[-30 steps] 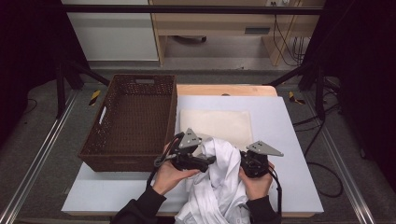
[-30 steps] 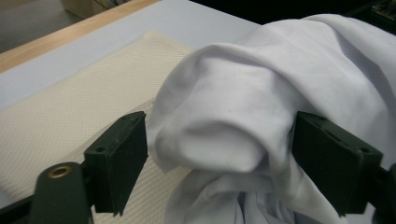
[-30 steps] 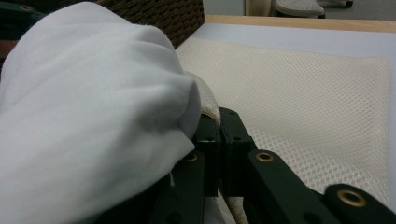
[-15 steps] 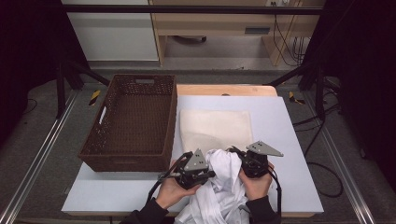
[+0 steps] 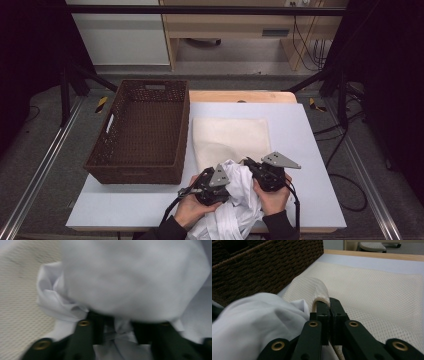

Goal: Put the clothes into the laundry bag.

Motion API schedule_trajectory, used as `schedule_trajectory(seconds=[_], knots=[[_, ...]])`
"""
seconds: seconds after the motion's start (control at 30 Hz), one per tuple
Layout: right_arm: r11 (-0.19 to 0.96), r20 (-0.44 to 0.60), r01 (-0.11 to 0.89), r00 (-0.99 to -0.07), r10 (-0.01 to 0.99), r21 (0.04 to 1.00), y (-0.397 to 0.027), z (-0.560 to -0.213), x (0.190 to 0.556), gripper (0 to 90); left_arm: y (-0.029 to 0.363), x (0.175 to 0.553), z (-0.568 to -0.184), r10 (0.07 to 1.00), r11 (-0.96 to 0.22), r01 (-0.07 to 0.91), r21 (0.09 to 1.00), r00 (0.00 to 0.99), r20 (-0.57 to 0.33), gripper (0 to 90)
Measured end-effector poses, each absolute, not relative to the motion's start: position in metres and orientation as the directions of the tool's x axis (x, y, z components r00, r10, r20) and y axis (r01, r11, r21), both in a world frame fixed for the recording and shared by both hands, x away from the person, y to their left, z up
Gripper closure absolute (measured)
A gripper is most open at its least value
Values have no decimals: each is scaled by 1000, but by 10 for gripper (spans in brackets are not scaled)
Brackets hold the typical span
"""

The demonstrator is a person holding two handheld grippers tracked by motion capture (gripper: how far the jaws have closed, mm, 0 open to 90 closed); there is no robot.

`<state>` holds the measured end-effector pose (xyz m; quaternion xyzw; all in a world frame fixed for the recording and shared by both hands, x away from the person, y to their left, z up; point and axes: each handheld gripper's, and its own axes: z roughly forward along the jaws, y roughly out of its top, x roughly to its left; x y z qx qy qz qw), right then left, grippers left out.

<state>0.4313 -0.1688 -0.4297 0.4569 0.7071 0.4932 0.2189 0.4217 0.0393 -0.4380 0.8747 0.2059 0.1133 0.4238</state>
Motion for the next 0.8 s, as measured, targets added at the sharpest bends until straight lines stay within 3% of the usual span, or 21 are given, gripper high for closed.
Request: schedule_trajectory(seconds=[0.07, 0.13, 0.27, 0.33, 0.47, 0.53, 0.67, 0.8], knots=[[87, 149, 432, -483, 863, 898, -171, -430, 432, 879, 50, 422, -426, 469, -502, 277, 819, 883, -11, 403], [81, 156, 435, -482, 862, 897, -171, -430, 432, 879, 61, 420, -410, 483, -432, 263, 863, 875, -25, 319], [84, 152, 433, -483, 862, 897, -170, -430, 432, 879, 59, 421, -397, 486, -415, 234, 879, 874, -3, 315], [82, 155, 432, -485, 861, 898, -169, -429, 431, 879, 50, 422, -399, 472, -422, 218, 880, 881, 8, 367], [84, 152, 432, -485, 861, 898, -169, -429, 431, 879, 36, 421, -411, 449, -444, 223, 868, 894, -1, 667], [82, 152, 430, -484, 862, 899, -171, -429, 431, 880, 31, 418, -417, 432, -461, 216, 861, 902, 4, 761], [67, 165, 427, -484, 859, 902, -172, -427, 431, 880, 18, 412, -432, 386, -537, 208, 817, 922, 19, 797], [72, 156, 418, -487, 859, 906, -171, -424, 429, 879, 6, 417, -443, 410, -563, 238, 791, 912, 17, 797]])
